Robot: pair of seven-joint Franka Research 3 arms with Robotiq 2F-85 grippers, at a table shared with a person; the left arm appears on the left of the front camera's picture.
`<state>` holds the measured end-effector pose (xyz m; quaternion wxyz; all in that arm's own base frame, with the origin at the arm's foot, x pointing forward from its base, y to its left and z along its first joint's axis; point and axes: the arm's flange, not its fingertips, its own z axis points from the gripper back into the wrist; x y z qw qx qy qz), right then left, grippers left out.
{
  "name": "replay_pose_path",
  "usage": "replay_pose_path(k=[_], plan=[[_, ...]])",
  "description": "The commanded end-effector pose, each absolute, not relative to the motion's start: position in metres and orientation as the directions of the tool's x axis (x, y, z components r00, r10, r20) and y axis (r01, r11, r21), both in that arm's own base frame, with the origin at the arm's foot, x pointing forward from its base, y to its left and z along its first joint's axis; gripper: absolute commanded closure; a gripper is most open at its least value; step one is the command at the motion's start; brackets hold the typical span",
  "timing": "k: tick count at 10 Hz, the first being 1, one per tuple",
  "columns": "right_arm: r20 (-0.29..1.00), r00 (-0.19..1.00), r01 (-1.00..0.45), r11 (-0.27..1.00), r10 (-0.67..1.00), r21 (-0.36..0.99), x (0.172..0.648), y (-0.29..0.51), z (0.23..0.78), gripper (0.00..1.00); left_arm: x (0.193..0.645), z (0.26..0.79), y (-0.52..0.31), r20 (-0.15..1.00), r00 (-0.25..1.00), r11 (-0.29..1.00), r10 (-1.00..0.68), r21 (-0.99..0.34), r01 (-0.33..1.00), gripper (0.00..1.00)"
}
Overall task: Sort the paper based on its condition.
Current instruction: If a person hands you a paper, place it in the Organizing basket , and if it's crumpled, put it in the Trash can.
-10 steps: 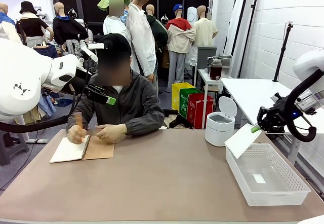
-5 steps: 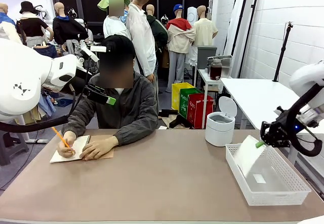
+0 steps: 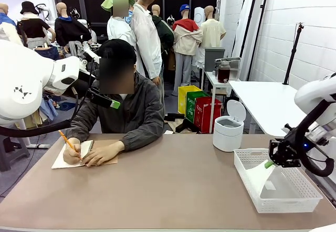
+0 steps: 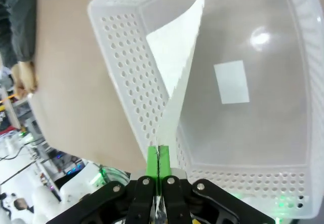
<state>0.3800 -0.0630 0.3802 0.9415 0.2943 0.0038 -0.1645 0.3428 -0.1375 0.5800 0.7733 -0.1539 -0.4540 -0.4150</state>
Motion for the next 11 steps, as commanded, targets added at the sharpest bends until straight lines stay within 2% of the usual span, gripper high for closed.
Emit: replay_pose_path(k=[1, 6, 10, 11], plan=[[-0.121, 0.931, 0.361, 0.813, -0.346, 0.458, 0.377, -0.051, 0.368, 1.0, 0.344, 0.579, -0.137, 0.826, 0.237, 0.6, -0.511, 0.145, 0.787, 0.0], [-0.079, 0.906, 0.421, 0.866, -0.416, 0.271, 0.388, -0.039, 0.364, 1.0, 0.344, 0.579, -0.137, 0.826, 0.237, 0.6, -0.511, 0.145, 0.787, 0.0], [0.006, 0.878, 0.465, 0.857, -0.478, 0.222, 0.411, -0.038, 0.363, 1.0, 0.344, 0.579, -0.137, 0.826, 0.237, 0.6, -0.511, 0.145, 0.787, 0.0], [0.007, 0.875, 0.471, 0.855, -0.484, 0.219, 0.415, -0.039, 0.363, 0.96, 0.344, 0.579, -0.137, 0.826, 0.237, 0.6, -0.511, 0.145, 0.787, 0.0]])
